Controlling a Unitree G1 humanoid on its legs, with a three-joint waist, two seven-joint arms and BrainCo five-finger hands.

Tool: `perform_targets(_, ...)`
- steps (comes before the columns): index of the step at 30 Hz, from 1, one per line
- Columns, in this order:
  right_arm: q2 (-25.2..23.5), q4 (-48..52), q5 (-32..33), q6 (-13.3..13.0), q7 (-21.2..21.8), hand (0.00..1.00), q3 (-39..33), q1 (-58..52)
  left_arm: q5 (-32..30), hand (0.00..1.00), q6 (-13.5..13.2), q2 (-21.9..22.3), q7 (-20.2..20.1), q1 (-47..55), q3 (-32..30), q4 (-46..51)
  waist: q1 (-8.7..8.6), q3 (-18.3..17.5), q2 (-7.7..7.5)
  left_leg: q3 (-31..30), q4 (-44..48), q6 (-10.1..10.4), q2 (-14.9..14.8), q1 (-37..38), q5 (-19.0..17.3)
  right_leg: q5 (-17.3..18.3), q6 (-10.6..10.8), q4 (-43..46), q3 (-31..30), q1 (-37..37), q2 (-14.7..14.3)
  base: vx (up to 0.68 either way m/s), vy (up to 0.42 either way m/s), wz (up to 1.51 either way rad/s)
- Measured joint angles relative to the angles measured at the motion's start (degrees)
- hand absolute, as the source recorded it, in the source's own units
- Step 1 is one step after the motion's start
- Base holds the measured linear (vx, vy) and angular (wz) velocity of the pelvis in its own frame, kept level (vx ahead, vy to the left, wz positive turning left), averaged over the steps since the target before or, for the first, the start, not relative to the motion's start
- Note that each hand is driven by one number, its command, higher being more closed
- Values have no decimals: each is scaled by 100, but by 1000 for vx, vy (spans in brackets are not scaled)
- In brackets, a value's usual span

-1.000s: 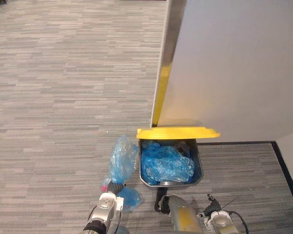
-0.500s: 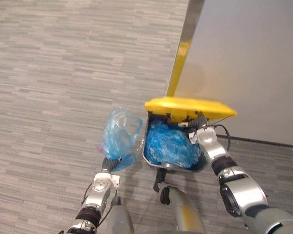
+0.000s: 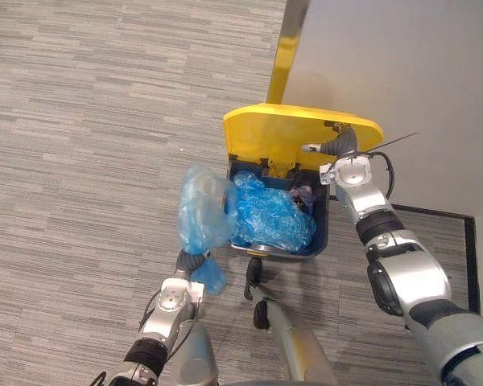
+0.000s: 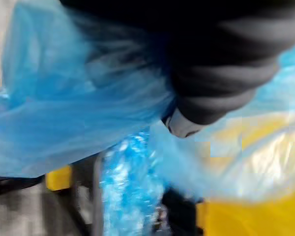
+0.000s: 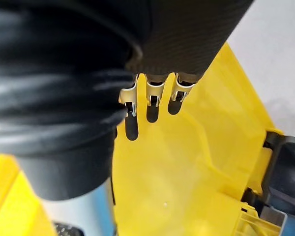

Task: Gather rubbish on tea table into small bin, then transfer packed bag to large trash can.

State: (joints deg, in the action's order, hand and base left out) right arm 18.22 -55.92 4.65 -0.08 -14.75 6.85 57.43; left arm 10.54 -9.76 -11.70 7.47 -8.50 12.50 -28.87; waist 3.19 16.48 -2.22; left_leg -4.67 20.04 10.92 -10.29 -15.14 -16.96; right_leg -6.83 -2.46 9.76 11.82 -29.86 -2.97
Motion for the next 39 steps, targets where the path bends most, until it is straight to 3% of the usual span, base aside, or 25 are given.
perform_targets(22,2,19,37,48,131,0,-5,174,702,100,-151,-128,-248,-620,1159,2219,-128,139,-27,107,85,-28,21,138,-135,-30,38,-20,-148,205,-6,39,54,-2)
perform_targets(29,-2,543,22,33,183,0,-1,-232,647,100,-237,51,-140,-1019,1395,2378,-186,139,-27,164,98,-87,29,178,-184,-61,-9,-8,-239,228,-17,27,46,-4)
perform_targets(32,-8,750,-14,29,242,0,7,-438,492,100,-238,146,-117,-1226,1444,2030,-220,139,-27,254,76,-112,14,222,-202,-61,-9,-8,-320,223,-29,28,44,-12)
perform_targets(37,-44,788,-27,13,243,0,16,-574,-48,100,21,167,3,-2048,1546,78,-336,141,-37,340,29,-108,-12,175,-205,-77,-32,-29,-401,115,-78,28,36,-9)
perform_targets(39,-43,796,-38,13,240,0,13,-574,-165,100,76,154,18,-2232,1545,-279,-329,143,-58,405,20,-107,-11,84,-204,-102,-63,-15,-463,-24,-90,33,33,-19)
